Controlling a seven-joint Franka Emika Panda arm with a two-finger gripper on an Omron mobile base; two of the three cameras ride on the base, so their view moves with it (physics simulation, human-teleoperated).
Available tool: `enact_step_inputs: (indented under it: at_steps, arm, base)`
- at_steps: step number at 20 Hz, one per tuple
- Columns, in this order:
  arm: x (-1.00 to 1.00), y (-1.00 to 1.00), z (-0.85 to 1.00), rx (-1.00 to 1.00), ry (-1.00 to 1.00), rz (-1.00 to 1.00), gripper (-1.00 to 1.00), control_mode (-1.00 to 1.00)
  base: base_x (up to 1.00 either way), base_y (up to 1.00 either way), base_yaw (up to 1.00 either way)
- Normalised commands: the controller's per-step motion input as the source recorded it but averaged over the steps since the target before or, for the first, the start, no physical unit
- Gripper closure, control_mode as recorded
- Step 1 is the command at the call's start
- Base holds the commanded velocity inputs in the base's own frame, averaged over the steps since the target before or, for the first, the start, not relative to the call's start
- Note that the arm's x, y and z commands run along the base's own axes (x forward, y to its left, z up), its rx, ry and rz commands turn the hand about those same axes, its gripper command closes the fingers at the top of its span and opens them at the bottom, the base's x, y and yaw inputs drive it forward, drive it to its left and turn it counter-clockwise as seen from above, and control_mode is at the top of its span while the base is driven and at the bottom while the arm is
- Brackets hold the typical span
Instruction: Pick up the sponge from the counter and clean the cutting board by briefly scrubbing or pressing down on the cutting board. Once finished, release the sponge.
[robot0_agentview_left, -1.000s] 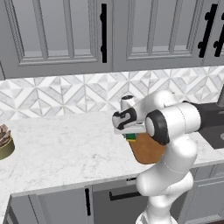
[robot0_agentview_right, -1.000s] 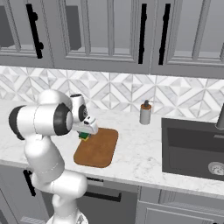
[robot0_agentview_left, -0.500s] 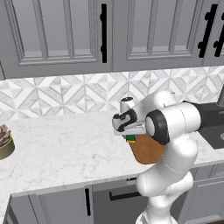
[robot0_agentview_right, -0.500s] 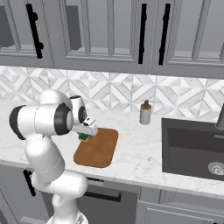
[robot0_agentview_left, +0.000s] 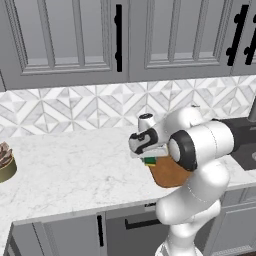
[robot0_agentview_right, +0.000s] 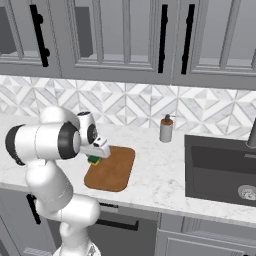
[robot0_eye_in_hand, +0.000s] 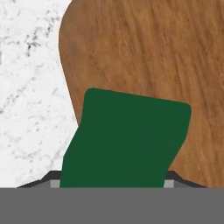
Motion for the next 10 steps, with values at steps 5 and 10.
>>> enact_step_inputs:
  at_steps: [5,10]
  arm:
    - [-0.41,0.00,-0.19,0.00,0.00,0.00,1.00,-1.00]
    - [-0.49,0.00,-0.18,0.00,0.00,0.01,1.00,-1.00]
  base:
    - [0.00,0.00,0.00]
    - [0.00,0.00,0.00]
